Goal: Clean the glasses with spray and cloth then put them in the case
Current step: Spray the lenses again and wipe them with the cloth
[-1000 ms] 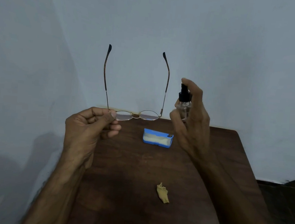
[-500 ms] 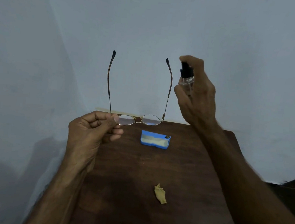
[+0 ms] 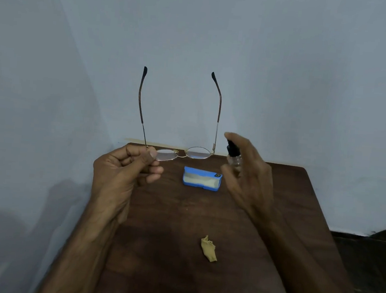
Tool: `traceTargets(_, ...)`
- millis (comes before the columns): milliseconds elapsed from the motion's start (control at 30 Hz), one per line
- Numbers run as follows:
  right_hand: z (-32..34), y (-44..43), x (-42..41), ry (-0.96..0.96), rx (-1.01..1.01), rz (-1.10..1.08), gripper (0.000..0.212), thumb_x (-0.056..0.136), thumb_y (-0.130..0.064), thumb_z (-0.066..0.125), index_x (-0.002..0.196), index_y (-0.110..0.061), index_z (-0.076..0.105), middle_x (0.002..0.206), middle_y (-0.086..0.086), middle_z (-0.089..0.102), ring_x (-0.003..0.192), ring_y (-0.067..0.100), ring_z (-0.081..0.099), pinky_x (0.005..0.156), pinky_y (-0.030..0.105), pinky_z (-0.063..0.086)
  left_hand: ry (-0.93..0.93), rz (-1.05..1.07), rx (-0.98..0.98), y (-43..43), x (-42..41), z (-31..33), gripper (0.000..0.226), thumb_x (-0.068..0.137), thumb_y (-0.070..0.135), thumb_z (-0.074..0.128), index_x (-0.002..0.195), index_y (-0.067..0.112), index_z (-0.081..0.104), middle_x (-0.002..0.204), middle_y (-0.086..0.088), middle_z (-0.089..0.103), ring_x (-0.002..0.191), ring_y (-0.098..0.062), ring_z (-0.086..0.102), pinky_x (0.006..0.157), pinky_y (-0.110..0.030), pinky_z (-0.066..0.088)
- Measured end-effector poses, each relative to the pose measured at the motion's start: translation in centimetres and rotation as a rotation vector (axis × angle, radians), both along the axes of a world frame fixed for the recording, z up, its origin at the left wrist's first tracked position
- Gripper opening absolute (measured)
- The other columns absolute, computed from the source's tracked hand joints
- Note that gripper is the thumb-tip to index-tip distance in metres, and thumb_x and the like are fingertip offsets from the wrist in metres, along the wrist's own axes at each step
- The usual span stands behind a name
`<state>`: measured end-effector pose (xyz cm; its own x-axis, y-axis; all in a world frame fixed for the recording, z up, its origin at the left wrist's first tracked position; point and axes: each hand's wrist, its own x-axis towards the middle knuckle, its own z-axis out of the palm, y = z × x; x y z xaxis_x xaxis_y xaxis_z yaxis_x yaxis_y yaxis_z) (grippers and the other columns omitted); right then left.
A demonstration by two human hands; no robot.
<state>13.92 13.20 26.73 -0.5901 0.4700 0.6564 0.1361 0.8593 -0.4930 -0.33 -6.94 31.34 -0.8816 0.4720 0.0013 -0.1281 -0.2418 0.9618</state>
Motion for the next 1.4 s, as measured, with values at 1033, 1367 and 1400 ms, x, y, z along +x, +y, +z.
traceTargets(1033, -26.3, -0.6, 8.7, -0.227, -0.797, -0.363, 0.073, 0.086, -0.007, 0.084, 0.146, -0.014, 0.044, 0.137, -0.005, 0.054, 0.123, 0.011, 0.054, 0.092, 0.002, 0.038, 0.035, -0.093, -0.076, 1.0, -1.0, -9.5, 0.009, 0.093, -0.003, 0.070, 0.089, 0.005, 0.071, 0.073, -0.002, 0.076, 0.065, -0.017, 0.076, 0.063, -0.027, 0.064)
traceTargets(1367, -28.4, -5.8, 11.8, -0.394, -1.002, -0.653, 0.062, 0.084, -0.029, 0.086, 0.132, -0.016, 0.050, 0.132, 0.009, 0.063, 0.118, 0.027, 0.064, 0.099, 0.050, 0.056, -0.016, -0.140, -0.049, 1.7, -1.5, -10.4, 0.004, 0.090, 0.004, 0.073, 0.090, 0.008, 0.072, 0.078, -0.006, 0.077, 0.067, -0.018, 0.076, 0.062, -0.026, 0.062)
traceTargets(1400, -28.6, -7.0, 12.2, -0.486, -0.931, -0.668, 0.047, 0.088, -0.032, 0.082, 0.123, -0.016, 0.055, 0.124, 0.011, 0.065, 0.112, 0.027, 0.065, 0.095, 0.049, 0.056, -0.012, -0.139, -0.049, 1.7, -1.6, -10.4, 0.006, 0.091, 0.003, 0.072, 0.090, 0.009, 0.072, 0.078, -0.006, 0.077, 0.068, -0.019, 0.076, 0.062, -0.026, 0.062)
